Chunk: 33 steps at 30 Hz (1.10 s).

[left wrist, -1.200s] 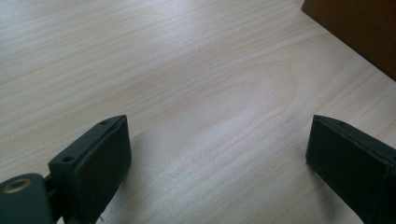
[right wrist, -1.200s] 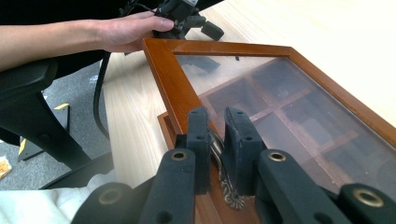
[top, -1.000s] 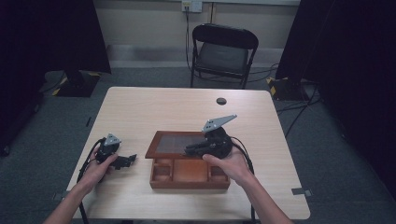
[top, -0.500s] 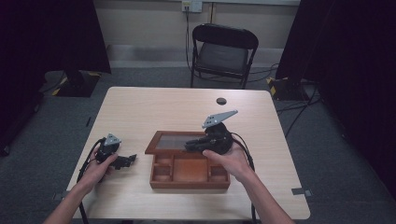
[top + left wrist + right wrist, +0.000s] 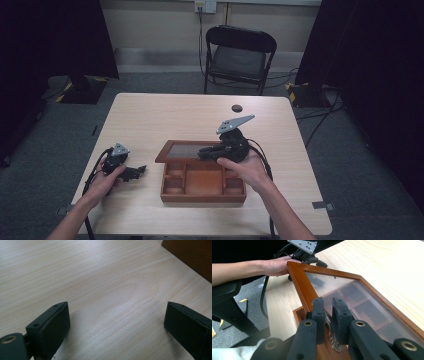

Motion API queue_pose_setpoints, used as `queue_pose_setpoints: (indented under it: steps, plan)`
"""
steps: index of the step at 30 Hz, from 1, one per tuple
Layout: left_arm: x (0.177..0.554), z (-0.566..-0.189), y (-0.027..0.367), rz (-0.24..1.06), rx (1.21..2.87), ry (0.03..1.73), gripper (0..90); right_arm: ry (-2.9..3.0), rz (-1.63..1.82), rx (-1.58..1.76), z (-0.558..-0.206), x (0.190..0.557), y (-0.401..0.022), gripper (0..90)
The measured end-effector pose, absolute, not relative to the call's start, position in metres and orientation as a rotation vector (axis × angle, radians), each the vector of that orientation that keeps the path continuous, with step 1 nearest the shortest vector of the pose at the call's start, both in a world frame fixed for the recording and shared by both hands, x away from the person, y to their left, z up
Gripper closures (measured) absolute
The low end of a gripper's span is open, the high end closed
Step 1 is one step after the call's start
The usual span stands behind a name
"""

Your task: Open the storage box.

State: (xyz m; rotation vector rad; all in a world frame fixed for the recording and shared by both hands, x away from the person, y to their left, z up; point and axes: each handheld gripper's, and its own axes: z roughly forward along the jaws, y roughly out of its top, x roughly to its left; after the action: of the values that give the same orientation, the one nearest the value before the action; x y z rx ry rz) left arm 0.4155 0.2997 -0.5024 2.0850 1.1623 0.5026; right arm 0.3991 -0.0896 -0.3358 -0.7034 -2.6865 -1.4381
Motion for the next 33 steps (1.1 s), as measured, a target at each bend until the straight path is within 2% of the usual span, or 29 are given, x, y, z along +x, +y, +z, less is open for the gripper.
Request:
queue_pose_setpoints:
  steps: [33]
  plan:
    - [0.416, -0.502, 0.300, 0.502, 2.084, 1.161, 6.0, -2.672, -1.443, -0.712, -0.325, 0.411, -0.090, 81.3]
